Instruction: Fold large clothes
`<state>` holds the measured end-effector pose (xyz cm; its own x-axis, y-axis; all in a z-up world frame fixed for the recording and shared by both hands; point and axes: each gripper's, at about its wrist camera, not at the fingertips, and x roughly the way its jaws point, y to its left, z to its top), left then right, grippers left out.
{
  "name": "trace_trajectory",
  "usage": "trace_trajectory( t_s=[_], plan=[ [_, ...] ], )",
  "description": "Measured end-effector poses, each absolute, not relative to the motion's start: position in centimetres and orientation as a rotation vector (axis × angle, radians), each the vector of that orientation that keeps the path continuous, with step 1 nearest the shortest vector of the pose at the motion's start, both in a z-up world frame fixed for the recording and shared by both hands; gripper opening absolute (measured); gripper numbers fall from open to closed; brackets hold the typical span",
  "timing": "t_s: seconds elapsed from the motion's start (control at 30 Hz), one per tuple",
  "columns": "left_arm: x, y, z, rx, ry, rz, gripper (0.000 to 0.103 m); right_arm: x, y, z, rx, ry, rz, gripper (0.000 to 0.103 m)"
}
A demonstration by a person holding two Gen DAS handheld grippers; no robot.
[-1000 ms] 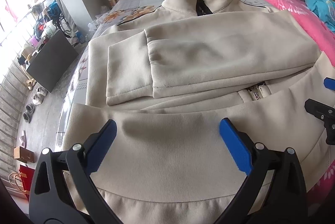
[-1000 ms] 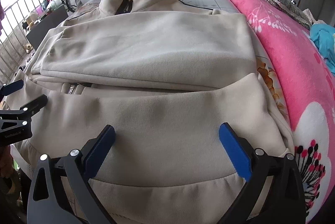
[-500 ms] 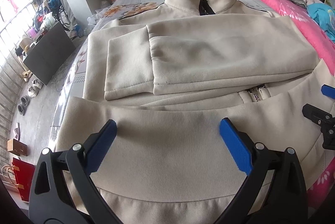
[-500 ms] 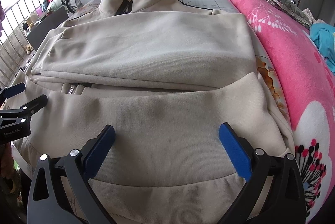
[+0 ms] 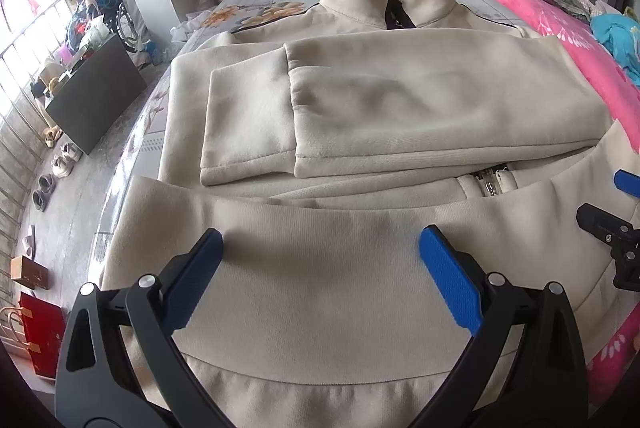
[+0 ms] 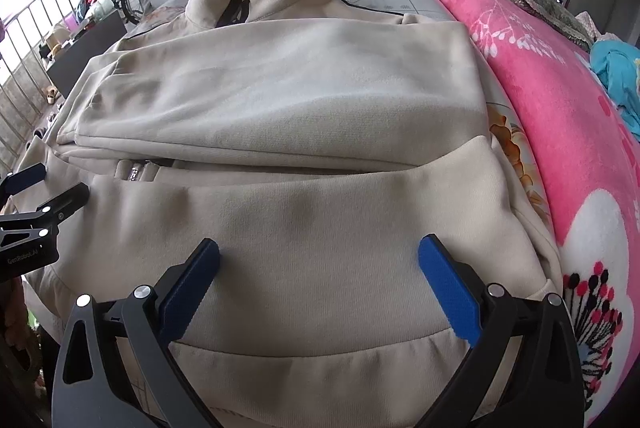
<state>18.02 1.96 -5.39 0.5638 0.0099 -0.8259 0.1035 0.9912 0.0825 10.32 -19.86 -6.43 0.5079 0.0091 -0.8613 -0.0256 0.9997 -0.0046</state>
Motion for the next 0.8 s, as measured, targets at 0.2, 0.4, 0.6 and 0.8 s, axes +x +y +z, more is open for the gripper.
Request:
trace_trajectory(
  t_s=[0.2,0.4,0.6,0.8],
  plan=[
    [17.9,2.0,-5.5,0.125,0.959,-0.053,0.095,10.3,-19.9,-6.4,-0.011,1.038,0.02,0.097],
    [17.7,2.1,-5.5,0.117,0.939,-0.065,0.096,10.0,-19.9,-6.6,-0.007,1.017,0.019,0.097],
    [17.6,2.3,-5.1,0.149,0.929,-0.114,0.096,10.0,-20.0,-6.5,-0.019,1.014,0.034,0.097],
    [17.2,4.5,0.6,0.1,0.787,-0.194,0.096,11.2,-19.9,-1.9,-0.007,1.0,0.121,0.097]
  ],
)
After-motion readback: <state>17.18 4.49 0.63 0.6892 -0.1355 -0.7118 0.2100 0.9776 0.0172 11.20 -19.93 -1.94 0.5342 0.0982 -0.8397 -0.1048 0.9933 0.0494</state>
